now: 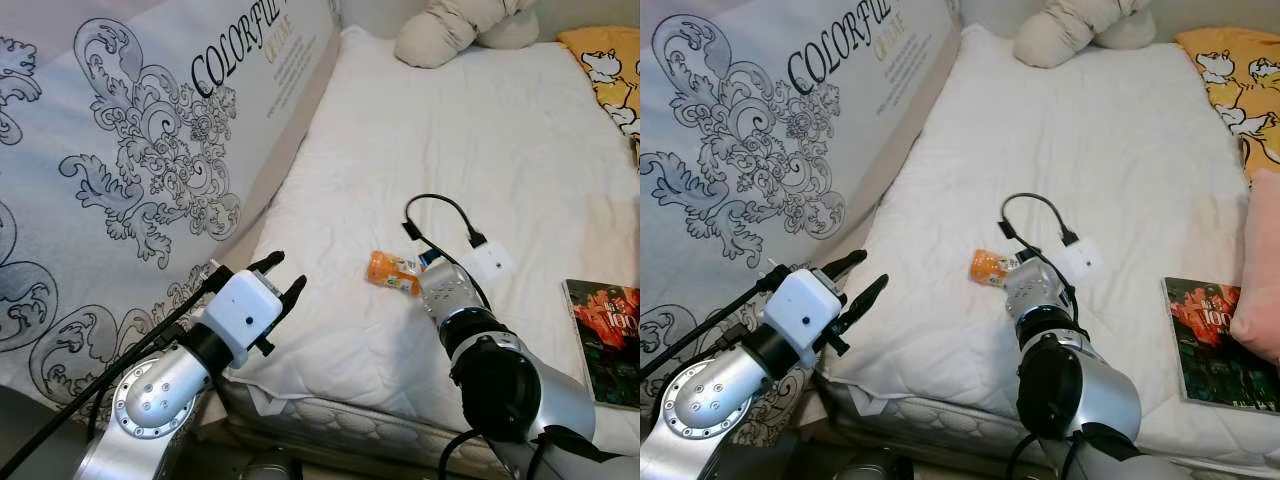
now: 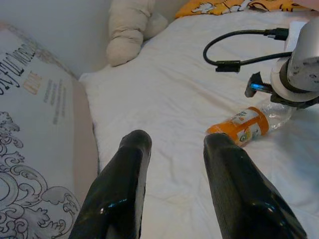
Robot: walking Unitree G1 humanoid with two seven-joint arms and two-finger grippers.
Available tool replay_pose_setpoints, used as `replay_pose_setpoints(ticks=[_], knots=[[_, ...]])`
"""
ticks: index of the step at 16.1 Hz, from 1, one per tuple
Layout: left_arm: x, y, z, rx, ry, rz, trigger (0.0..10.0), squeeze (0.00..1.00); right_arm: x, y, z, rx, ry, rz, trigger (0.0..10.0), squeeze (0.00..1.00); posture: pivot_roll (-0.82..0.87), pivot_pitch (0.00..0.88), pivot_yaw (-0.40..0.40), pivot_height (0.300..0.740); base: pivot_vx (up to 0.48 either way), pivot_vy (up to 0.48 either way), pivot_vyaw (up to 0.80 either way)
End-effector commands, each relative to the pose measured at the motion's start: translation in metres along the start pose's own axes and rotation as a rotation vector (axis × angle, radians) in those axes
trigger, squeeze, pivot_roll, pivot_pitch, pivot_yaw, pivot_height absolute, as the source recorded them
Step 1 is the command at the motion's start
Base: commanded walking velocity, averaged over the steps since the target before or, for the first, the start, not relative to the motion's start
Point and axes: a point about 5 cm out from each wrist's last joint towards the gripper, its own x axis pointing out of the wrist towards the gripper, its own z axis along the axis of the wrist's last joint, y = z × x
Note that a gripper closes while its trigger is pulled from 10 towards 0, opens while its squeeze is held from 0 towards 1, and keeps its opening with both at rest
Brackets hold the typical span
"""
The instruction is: Clean up the room
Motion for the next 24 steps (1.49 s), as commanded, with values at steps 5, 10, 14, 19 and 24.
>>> replay_pose_setpoints(ticks=[5,10,14,19,24], knots=[[-0.005,0.0,0.003,0.042,-0.006,-0.004,10.0,0.0,0.008,-0.015,0.005,0.114,0.043,-0.047,10.0,0.0,0.38,0.101,0.058,0.74,0.0,0.0,0.0],[-0.007,0.003,0.003,0.072,-0.004,-0.011,10.0,0.0,0.013,-0.024,0.002,0.166,0.113,-0.015,10.0,0.0,0.39,0.103,0.07,0.74,0.0,0.0,0.0],[-0.006,0.005,0.004,0.097,-0.004,-0.013,10.0,0.0,0.015,-0.024,0.01,0.18,0.113,-0.009,10.0,0.0,0.41,0.105,0.08,0.74,0.0,0.0,0.0],[-0.004,0.006,0.006,0.121,-0.013,-0.015,10.0,0.0,0.017,-0.031,0.009,0.137,0.126,-0.009,0.0,0.0,0.42,0.098,0.076,0.74,0.0,0.0,0.0],[0.008,0.005,0.007,0.128,-0.042,-0.018,10.0,0.0,0.02,-0.034,0.015,0.036,0.082,0.018,0.0,0.0,0.38,0.087,0.07,0.74,0.0,0.0,0.0]])
